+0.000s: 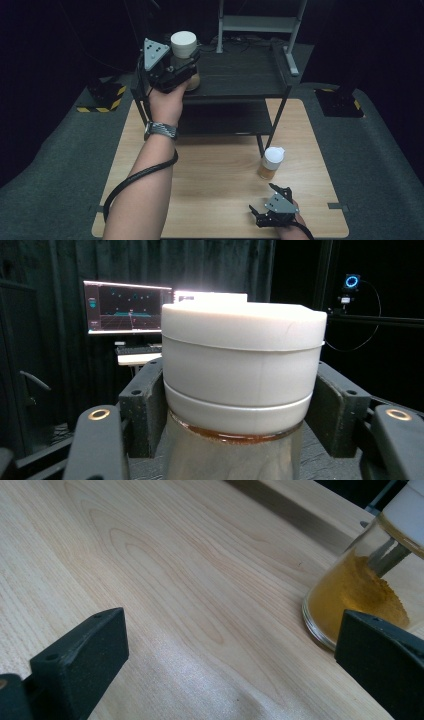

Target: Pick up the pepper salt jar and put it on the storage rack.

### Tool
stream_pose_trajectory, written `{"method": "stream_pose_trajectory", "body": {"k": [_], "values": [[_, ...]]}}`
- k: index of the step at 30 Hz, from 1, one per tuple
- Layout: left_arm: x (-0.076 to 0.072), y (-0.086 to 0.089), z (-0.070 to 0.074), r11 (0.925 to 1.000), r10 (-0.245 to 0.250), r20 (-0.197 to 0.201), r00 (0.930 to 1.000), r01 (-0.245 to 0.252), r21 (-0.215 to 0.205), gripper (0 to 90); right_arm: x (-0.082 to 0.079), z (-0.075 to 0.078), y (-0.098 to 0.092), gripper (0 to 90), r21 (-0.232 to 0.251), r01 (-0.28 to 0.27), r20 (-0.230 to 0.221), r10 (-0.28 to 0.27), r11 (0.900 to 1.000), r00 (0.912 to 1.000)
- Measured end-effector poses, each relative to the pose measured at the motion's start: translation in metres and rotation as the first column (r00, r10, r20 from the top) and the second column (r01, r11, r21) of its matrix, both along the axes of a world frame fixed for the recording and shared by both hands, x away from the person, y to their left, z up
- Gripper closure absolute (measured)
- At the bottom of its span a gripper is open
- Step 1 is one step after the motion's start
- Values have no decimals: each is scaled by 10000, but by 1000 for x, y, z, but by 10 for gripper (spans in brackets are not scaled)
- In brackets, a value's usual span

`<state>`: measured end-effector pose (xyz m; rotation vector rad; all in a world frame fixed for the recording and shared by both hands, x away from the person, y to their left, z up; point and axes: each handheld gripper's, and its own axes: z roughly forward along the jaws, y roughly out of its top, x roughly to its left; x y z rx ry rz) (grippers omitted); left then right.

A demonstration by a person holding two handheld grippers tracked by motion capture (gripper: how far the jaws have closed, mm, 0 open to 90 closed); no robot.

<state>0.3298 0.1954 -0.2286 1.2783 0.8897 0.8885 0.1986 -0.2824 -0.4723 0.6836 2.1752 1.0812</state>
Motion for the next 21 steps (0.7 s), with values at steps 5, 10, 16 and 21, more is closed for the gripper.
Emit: {"method": "stream_pose_trajectory", "body": {"k": [5, 10, 16, 21], "values": [[0, 0, 5, 10000, 6, -144, 9999, -6, 22, 326, 0, 0, 0, 2, 16, 15, -3, -15, 10000, 10000], [2, -2, 12, 9996, -5, -387, 9993, 15, 278, 230, 0, 0, 0, 2, -29, -18, 13, 18, 10000, 10000], [-2, -6, 15, 9996, 132, -497, 9987, -120, 243, 66, 0, 0, 0, 2, -33, -19, -4, 19, 10000, 10000], [-7, -5, 15, 9996, 85, -490, 9988, -71, 285, 3, 0, 0, 1, 2, -35, -18, -5, 18, 10000, 10000]]}}
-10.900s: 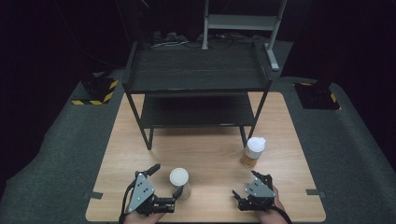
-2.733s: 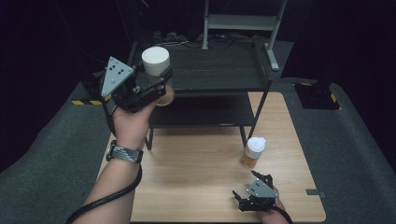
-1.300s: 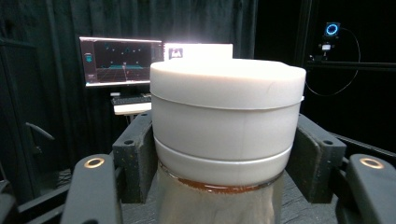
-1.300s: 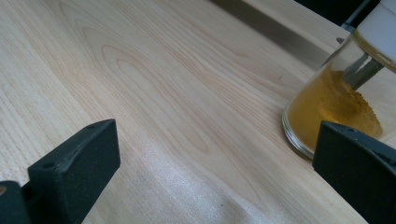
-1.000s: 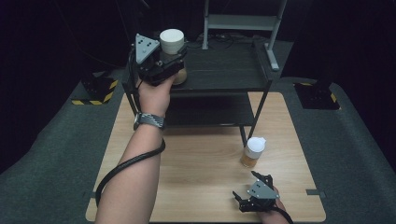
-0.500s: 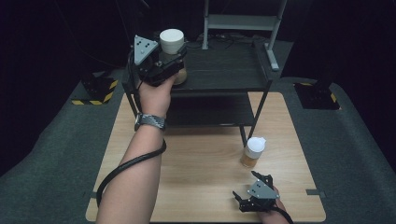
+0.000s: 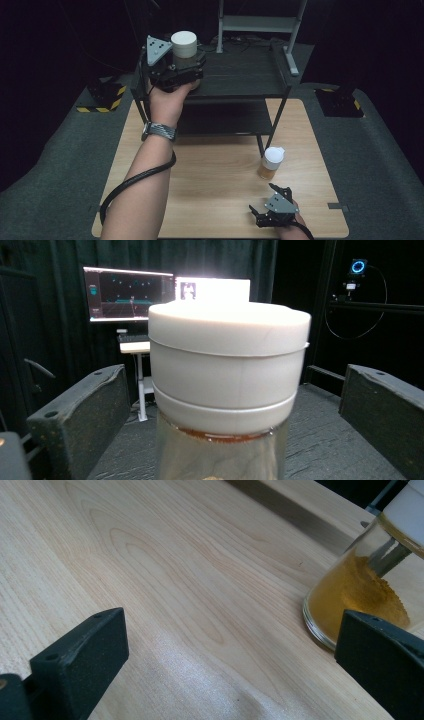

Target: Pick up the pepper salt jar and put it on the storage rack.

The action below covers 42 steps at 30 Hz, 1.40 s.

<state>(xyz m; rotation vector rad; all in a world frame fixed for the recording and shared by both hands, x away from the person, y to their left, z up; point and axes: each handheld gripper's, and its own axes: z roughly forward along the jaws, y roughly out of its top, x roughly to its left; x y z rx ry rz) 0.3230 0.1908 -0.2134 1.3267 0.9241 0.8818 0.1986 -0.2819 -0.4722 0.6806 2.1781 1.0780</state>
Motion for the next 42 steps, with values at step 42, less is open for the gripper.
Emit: {"method": "stream_pose_trajectory", "body": {"k": [42], "values": [[-101, 34, -40, 9990, -416, 397, 9983, 410, 155, 3, -1, 0, 2, 2, -90, 18, 58, -17, 10000, 10000]]}}
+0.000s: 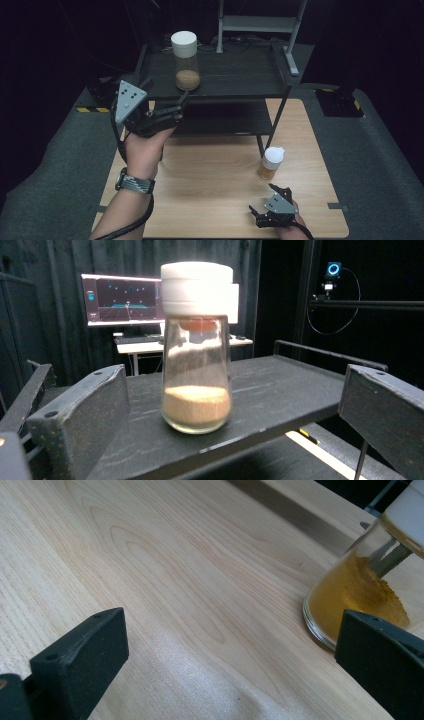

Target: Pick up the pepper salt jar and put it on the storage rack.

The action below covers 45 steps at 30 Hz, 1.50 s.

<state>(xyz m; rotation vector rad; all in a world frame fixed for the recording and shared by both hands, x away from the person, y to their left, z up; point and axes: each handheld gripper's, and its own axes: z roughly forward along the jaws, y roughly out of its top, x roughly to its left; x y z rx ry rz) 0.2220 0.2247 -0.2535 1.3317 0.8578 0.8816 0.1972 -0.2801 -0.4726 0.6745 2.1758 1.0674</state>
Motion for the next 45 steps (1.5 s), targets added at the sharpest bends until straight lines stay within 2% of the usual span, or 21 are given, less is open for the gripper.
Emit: {"method": "stream_pose_trajectory", "body": {"k": [11, 18, 19, 25, 29, 31, 41, 45], "values": [[-12, 0, -28, 9992, -158, -458, 9988, 174, 349, 3, 0, 0, 0, 2, -34, -5, 12, 5, 10000, 10000], [-18, 2, -55, 9989, -247, -805, 9965, 277, 371, 3, 0, 0, 1, 2, -76, -14, 24, 15, 10000, 10000], [-20, 2, -63, 9987, -253, -879, 9958, 291, 429, 3, 0, 0, 1, 2, -89, -10, 22, 10, 10000, 10000], [-22, 3, -78, 9974, -290, -1182, 9926, 366, 621, 3, 0, 0, 2, 2, -145, -30, 41, 31, 9999, 10000], [-26, 4, -98, 9953, -250, -1296, 9912, 368, 893, 7, 0, 0, 2, 2, -165, -38, 34, 39, 9999, 10000], [-27, 4, -102, 9955, -247, -1307, 9911, 364, 876, 7, 0, 0, 2, 2, -164, -40, 34, 41, 9999, 10000], [-32, 4, -139, 9949, -183, -2000, 9796, 377, 937, 7, -1, 1, 3, 2, -198, -37, 41, 38, 9998, 10000], [-34, 4, -147, 9939, -164, -2107, 9774, 390, 1033, 7, -1, 0, 3, 2, -202, -40, 47, 41, 9998, 10000]]}}
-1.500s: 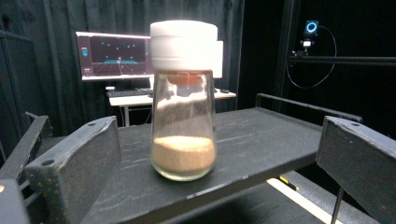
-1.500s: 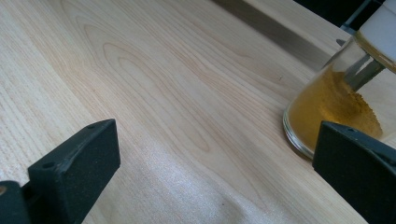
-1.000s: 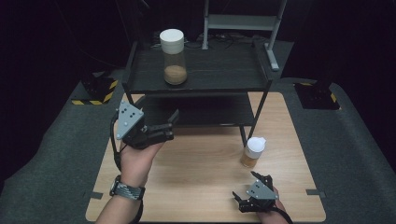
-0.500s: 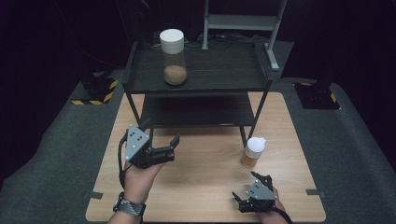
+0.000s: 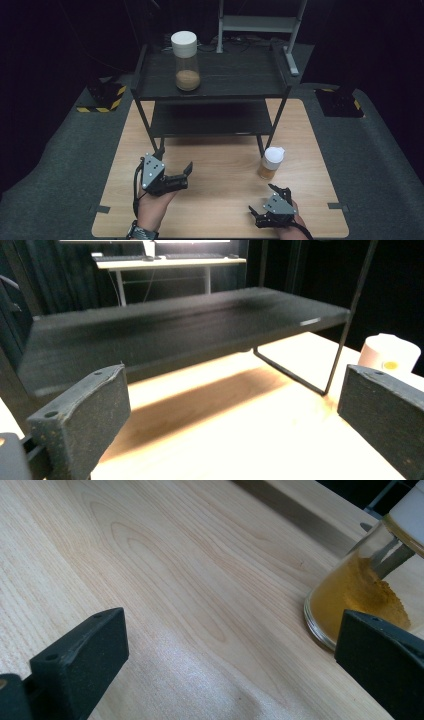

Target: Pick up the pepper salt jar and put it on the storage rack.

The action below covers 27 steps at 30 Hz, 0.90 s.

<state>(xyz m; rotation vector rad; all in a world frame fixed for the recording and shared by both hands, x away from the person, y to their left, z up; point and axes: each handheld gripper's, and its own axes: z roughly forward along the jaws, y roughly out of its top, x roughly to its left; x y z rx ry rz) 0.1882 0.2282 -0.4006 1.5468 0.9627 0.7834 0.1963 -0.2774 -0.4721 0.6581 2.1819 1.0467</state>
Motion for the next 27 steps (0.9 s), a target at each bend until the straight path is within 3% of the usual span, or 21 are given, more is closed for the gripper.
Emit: {"method": "stream_pose_trajectory", "body": {"k": [8, 19, 25, 26, 27], "values": [[-3, 1, -27, 10000, 0, -675, 9977, -1, -14, 6, 0, 0, 0, 2, -36, -10, 17, 10, 10000, 10000], [-5, -6, -61, 9990, -31, -1596, 9872, 101, 435, 4, -1, 0, 2, 2, -129, -31, 70, 32, 9999, 10000], [-3, -10, -71, 9955, -109, -2126, 9771, 305, 895, 3, -1, 0, 1, 2, -45, -11, 30, 11, 10000, 10000], [-1, -13, -72, 9914, -94, -2233, 9747, 382, 1250, 3, 0, 0, 1, 2, -29, -3, 3, 3, 10000, 10000], [-1, -13, -72, 9914, -94, -2233, 9747, 382, 1250, 3, 0, 0, 1, 2, -29, -3, 3, 3, 10000, 10000]]}}
